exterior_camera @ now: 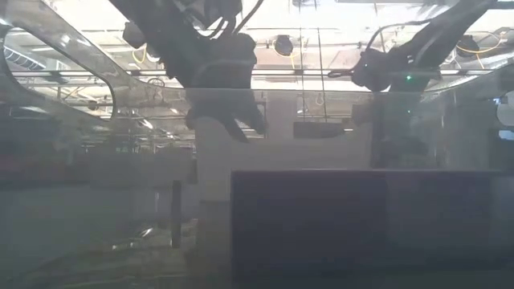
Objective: Sort & place blocks by color
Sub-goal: Put the light blue block into the white bin
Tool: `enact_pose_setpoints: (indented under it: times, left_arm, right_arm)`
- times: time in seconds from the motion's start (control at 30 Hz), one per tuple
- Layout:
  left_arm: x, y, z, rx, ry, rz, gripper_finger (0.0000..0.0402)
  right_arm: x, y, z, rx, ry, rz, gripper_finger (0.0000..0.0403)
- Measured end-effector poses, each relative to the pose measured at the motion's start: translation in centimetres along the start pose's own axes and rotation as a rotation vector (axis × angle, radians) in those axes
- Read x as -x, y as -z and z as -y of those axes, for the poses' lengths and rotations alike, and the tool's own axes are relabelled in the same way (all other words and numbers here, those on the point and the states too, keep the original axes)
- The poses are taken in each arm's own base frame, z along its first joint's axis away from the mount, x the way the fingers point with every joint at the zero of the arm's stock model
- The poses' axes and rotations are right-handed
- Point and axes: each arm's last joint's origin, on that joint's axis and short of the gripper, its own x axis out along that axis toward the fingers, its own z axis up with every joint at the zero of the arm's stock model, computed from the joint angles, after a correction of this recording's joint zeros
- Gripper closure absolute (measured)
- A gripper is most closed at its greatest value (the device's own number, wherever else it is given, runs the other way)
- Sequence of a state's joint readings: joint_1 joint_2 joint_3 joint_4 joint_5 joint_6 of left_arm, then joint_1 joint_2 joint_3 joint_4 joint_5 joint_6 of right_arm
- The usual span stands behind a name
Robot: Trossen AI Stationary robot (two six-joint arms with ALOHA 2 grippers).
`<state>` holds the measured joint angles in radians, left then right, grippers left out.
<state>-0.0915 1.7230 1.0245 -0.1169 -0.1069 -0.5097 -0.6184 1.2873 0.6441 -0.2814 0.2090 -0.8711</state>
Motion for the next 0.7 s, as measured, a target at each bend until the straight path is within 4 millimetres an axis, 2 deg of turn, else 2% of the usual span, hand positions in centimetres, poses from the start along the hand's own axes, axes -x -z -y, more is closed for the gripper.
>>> enact_pose_setpoints:
  times: [0.2, 0.47, 0.7]
  left_arm:
    - [0.1, -0.2, 0.7, 0.016, 0.081, 0.018, 0.0150]
    - [0.1, -0.4, 0.9, 0.018, 0.097, 0.036, 0.0193]
    - [0.1, -0.4, 0.9, 0.016, 0.098, 0.037, 0.0220]
  right_arm:
    - [-1.1, 1.0, 0.4, 0.005, -0.056, -0.012, 0.0170]
    - [-3.5, 1.6, 0.6, 0.076, -0.105, -0.085, 0.0170]
    - [-2.8, 1.1, 2.1, 0.097, -0.034, -0.098, 0.0170]
